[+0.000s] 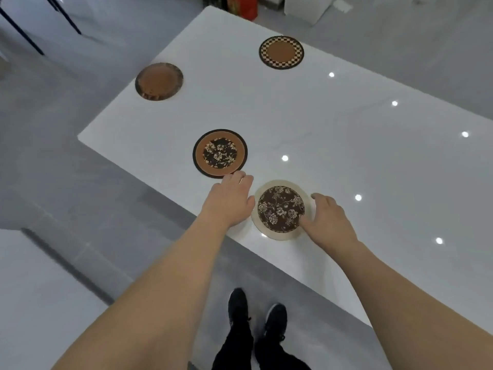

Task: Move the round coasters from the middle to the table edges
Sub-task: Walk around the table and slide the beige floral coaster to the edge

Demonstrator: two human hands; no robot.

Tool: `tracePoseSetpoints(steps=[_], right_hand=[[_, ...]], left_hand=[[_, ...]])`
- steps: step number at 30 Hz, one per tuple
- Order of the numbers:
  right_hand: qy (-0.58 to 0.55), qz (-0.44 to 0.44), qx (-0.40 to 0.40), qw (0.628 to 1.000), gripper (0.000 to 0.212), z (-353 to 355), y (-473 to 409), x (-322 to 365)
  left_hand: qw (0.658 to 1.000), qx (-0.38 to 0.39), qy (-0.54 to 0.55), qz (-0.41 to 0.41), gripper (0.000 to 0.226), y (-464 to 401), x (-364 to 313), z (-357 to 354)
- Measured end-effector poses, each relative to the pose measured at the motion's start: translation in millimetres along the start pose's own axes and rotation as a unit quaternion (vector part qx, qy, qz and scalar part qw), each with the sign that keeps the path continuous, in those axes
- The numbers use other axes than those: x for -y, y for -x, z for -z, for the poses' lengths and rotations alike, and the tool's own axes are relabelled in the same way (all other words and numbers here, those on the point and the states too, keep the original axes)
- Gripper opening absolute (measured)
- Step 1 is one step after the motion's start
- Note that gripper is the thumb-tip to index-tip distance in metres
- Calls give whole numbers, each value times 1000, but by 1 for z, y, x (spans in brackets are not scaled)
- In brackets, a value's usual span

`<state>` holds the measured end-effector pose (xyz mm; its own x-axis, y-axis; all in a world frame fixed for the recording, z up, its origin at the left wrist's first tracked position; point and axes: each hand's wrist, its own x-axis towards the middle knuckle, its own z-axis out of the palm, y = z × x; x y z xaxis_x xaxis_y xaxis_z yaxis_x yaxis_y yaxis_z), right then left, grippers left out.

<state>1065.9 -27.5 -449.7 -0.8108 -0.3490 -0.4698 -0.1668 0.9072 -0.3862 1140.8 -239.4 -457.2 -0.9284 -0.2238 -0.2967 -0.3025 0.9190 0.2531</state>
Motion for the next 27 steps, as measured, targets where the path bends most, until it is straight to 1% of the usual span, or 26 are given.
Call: tracePoseSetpoints(steps=[3, 5, 7, 11, 12, 15, 18, 20, 24, 27], right_hand=[[-41, -45, -2, 998, 66, -7, -12, -13], [-62, -73, 1, 995, 62, -14, -23, -20], [-91, -117, 1, 989, 49, -23, -32, -25], [-185, -188, -25, 964, 19, -39, -46, -24], [-210, -203, -23, 956, 15, -42, -48, -22], [-260, -240, -37, 934, 22, -48, -51, -22], [-277, -255, -47, 925, 21, -51, -52, -26], [-296, -251, -43, 921, 20, -52, -54, -27], [-337, -236, -71, 909, 17, -52, -44, -37], [-357, -242, -83, 899, 14, -45, -39, -47]], left_hand=[[999, 37, -10, -25, 51, -25, -13, -13], [998, 55, -22, -26, 50, -42, -21, -24], [998, 57, -36, -8, 44, -54, -27, -36], [997, 35, -37, 54, 31, -64, -32, -54], [997, 27, -25, 70, 28, -65, -35, -56], [989, 14, 55, 135, 26, -70, -43, -59], [969, 31, 145, 199, 31, -74, -43, -59], [952, 35, 202, 226, 29, -78, -38, -58], [929, 32, 288, 231, 14, -77, -41, -55], [927, 45, 305, 214, 14, -79, -49, -53]])
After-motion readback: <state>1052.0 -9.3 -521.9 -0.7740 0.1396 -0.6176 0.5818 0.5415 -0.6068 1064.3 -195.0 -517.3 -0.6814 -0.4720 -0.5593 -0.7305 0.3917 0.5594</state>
